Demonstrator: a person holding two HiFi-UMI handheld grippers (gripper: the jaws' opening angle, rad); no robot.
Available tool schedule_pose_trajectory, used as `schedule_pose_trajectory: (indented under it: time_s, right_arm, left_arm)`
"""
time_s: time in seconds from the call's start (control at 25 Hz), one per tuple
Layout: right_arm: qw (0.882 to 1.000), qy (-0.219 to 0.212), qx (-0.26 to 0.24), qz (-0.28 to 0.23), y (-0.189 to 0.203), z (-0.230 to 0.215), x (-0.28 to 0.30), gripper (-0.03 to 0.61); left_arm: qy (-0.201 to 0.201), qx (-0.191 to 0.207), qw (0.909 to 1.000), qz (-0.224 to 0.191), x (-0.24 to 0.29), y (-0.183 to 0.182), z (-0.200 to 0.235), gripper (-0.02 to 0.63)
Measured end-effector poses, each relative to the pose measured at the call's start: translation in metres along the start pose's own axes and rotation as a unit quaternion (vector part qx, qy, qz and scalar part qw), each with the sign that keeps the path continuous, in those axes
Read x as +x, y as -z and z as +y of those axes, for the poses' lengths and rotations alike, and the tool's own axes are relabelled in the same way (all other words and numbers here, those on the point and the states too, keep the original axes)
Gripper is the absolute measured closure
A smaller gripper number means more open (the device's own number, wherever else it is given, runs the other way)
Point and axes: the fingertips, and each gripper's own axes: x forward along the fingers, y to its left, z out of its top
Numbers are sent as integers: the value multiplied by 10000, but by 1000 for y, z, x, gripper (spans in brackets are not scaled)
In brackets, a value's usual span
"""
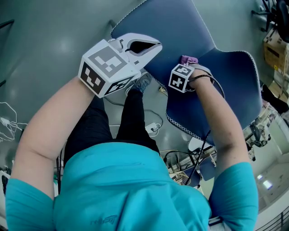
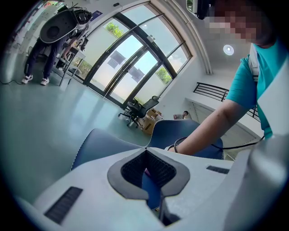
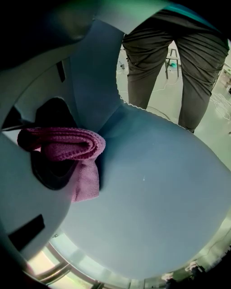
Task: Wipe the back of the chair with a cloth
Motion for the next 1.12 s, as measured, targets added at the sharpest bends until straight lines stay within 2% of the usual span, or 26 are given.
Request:
schedule_pose_trajectory:
  time_s: [0.56, 1.12]
  right_arm:
    - [9992, -292, -173, -221, -32, 39, -12, 518]
    - [9966, -651, -484, -167, -58, 77, -13, 517]
  left_arm:
    - [44, -1, 10000, -35, -6, -4, -5, 620]
    - [10, -57, 9999, -110, -13, -2, -1, 620]
